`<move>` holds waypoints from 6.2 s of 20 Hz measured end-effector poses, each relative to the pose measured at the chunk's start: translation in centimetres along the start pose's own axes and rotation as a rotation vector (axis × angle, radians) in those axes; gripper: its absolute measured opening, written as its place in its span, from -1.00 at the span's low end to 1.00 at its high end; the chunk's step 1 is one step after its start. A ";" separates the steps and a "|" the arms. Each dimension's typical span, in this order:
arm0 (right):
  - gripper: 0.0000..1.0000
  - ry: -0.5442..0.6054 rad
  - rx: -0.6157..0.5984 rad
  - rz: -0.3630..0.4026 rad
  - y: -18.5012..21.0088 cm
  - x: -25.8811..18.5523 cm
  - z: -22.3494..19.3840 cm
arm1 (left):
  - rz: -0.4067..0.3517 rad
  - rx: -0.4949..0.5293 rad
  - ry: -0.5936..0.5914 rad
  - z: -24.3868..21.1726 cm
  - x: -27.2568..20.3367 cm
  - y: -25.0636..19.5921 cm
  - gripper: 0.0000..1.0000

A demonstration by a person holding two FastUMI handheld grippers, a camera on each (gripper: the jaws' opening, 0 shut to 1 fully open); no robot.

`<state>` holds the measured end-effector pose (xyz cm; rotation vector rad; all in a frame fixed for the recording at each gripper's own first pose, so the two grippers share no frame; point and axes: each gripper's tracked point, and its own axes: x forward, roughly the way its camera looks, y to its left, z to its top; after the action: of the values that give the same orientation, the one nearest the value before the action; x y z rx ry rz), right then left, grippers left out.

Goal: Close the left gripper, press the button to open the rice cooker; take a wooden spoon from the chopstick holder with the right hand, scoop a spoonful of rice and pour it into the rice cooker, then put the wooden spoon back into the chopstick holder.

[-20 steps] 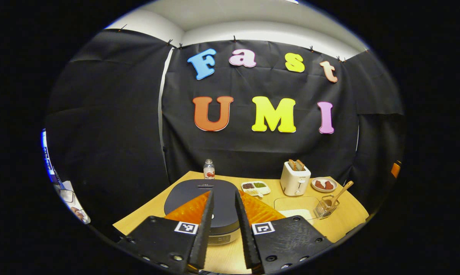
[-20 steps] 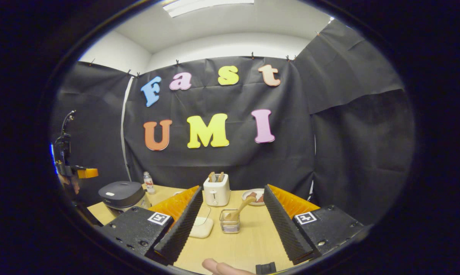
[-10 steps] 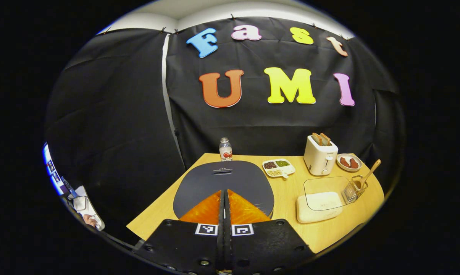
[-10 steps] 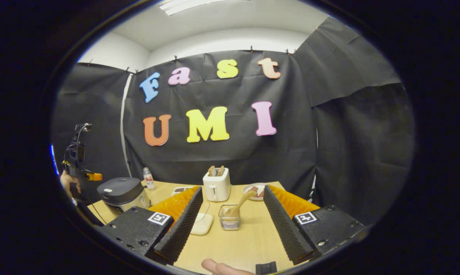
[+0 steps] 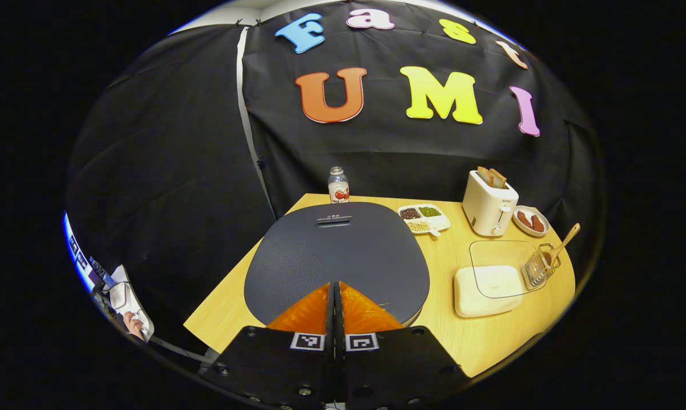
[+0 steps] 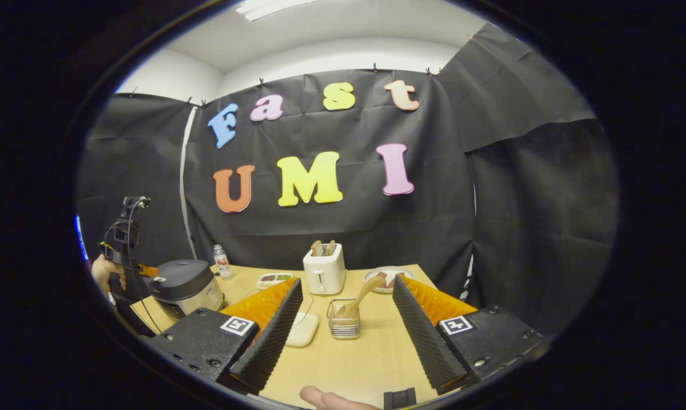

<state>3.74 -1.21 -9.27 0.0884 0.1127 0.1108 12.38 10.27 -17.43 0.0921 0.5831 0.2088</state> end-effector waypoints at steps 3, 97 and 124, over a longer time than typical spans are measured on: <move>0.97 0.009 0.006 0.005 0.1 0.0 -0.5 | 0.005 0.004 0.025 -0.7 0.2 0.4 -1.00; -0.72 -0.055 0.071 -0.007 4.1 20.1 -0.4 | -0.298 -0.036 -0.587 -1.6 -19.2 -7.9 0.87; -0.72 0.269 -0.006 0.171 16.5 24.0 -17.7 | -0.313 -0.127 -0.464 -4.0 -14.2 -5.7 0.87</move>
<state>23.65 19.37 -27.84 0.0766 0.3736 0.2941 -0.45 1.70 -13.90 -0.0739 0.1155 -0.0813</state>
